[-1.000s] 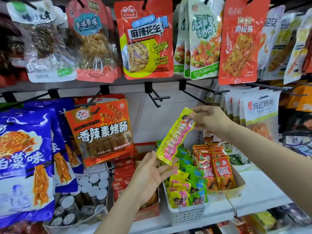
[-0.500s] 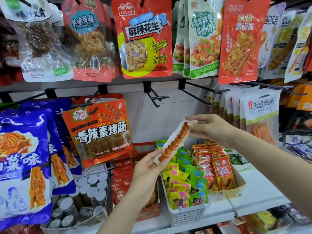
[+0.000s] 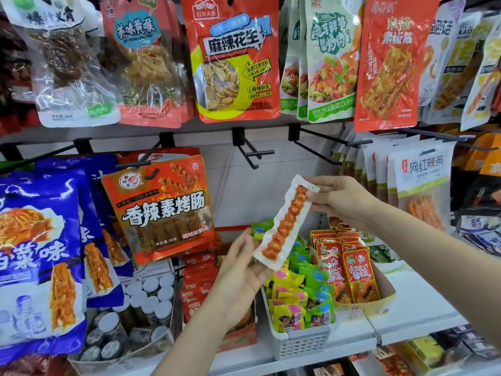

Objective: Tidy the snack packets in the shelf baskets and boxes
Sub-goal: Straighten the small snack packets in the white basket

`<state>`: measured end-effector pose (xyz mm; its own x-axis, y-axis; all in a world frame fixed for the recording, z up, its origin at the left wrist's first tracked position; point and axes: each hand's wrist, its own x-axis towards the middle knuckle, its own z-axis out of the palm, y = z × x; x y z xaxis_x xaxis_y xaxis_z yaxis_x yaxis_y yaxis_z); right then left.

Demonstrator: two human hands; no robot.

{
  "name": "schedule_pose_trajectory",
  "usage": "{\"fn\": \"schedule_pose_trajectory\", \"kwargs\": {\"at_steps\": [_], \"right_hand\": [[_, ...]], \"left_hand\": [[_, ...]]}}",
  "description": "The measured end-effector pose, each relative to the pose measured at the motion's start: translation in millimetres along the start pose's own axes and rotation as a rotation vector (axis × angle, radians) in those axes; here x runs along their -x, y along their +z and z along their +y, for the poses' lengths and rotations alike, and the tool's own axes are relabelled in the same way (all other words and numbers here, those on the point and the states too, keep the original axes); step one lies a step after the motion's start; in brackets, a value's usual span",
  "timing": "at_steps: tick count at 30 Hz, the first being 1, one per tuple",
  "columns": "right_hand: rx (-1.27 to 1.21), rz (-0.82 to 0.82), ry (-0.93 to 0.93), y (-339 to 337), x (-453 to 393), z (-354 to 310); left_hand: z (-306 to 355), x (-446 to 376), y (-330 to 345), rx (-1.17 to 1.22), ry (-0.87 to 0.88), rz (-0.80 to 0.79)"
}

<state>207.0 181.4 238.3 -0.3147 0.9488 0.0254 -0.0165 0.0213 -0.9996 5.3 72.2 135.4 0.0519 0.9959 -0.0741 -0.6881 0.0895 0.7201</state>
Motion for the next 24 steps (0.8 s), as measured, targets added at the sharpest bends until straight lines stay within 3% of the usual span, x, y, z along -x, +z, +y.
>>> {"fn": "schedule_pose_trajectory", "kwargs": {"at_steps": [2, 4, 7, 10, 13, 18, 22, 24], "right_hand": [[-0.044, -0.039, -0.035, 2, 0, -1], [-0.064, -0.068, -0.081, 4, 1, 0], [-0.105, -0.111, -0.136, 4, 0, 1], [-0.077, -0.174, -0.043, -3, 1, -4], [0.043, -0.188, 0.063, -8, 0, -9], [0.460, -0.160, 0.013, -7, -1, -10], [0.580, 0.075, -0.142, -14, -14, -9], [0.548, 0.221, -0.245, -20, -22, -4]], "left_hand": [[5, 1, 4, 0.124, -0.223, -0.002], [7, 1, 7, 0.094, -0.291, -0.043], [5, -3, 6, 0.064, -0.183, -0.055], [1, -8, -3, -0.193, 0.027, 0.057], [-2, -9, -10, -0.463, 0.188, 0.123], [-4, -20, -14, -0.651, 0.353, 0.178], [-3, -44, -18, -0.706, 0.359, 0.183], [-1, -62, -25, -0.861, 0.361, 0.245]]}}
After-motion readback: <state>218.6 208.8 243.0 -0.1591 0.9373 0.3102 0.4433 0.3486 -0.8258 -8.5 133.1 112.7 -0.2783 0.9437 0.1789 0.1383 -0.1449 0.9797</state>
